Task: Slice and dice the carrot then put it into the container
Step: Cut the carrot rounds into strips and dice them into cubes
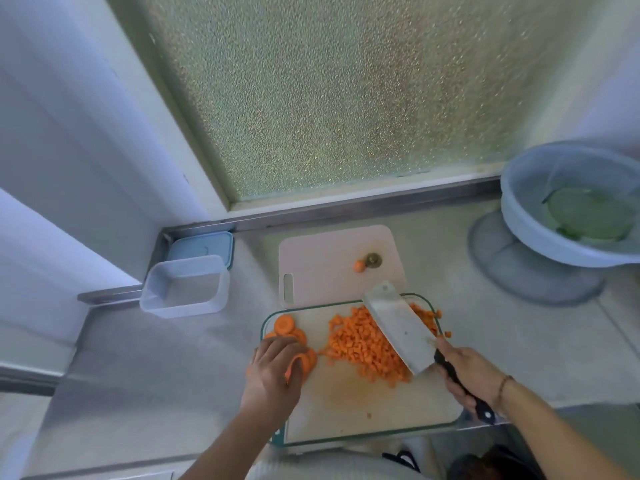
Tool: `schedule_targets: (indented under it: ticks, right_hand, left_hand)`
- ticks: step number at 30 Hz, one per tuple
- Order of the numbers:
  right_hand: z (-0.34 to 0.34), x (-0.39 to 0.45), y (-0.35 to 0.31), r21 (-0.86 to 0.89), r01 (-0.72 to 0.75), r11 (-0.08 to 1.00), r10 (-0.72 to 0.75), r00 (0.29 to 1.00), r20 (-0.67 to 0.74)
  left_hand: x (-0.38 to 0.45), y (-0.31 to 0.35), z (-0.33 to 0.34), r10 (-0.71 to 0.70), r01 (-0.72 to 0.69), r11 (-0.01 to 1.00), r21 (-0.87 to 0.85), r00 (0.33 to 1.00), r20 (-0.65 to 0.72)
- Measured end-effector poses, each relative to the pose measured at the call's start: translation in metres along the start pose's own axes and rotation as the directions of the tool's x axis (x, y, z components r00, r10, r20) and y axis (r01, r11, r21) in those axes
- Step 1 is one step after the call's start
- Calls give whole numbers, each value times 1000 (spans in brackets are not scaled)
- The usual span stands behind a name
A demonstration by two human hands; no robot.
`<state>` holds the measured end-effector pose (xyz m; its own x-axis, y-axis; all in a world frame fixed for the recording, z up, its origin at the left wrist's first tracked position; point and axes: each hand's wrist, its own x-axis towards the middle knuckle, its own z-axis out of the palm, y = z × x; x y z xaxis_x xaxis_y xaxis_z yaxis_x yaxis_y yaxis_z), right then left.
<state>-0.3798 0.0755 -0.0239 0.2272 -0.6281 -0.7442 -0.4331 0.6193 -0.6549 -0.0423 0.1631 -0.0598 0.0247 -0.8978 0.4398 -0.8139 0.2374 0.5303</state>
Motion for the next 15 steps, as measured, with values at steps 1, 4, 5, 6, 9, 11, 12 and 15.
schedule_targets:
  ticks: [1, 4, 5, 6, 9, 11, 12, 15]
  right_hand:
    - [-1, -2, -2, 31, 3, 1000, -3, 1000, -5]
    - [5, -8, -7, 118, 0, 993, -5, 999, 42]
    - [10, -11, -11, 147, -7, 989, -4, 997, 73]
    - [15, -13, -14, 181, -17, 983, -2, 995, 101]
    - [27, -22, -22, 288, -39, 957, -8, 987, 160]
    - [30, -27, -26, 326, -28, 945, -27, 986, 163]
    - [31, -27, -28, 333, -24, 943, -28, 988, 149]
    - [28, -26, -26, 200, 170, 965, -159, 985, -67]
  left_hand:
    - [0, 4, 0, -30, 30, 999, -24, 999, -10]
    - [17, 46, 1, -449, 445, 860, -249, 893, 43]
    - [29, 64, 4, -608, 608, 710, -356, 784, 126]
    - [43, 78, 10, -703, 722, 519, -458, 665, 253]
    - [80, 109, 30, -620, 735, -130, -666, 464, 633]
    - [93, 121, 36, -519, 708, -339, -620, 409, 751]
    - [93, 122, 40, -501, 703, -375, -604, 395, 770]
    - [85, 122, 46, -626, 710, -268, -651, 386, 678]
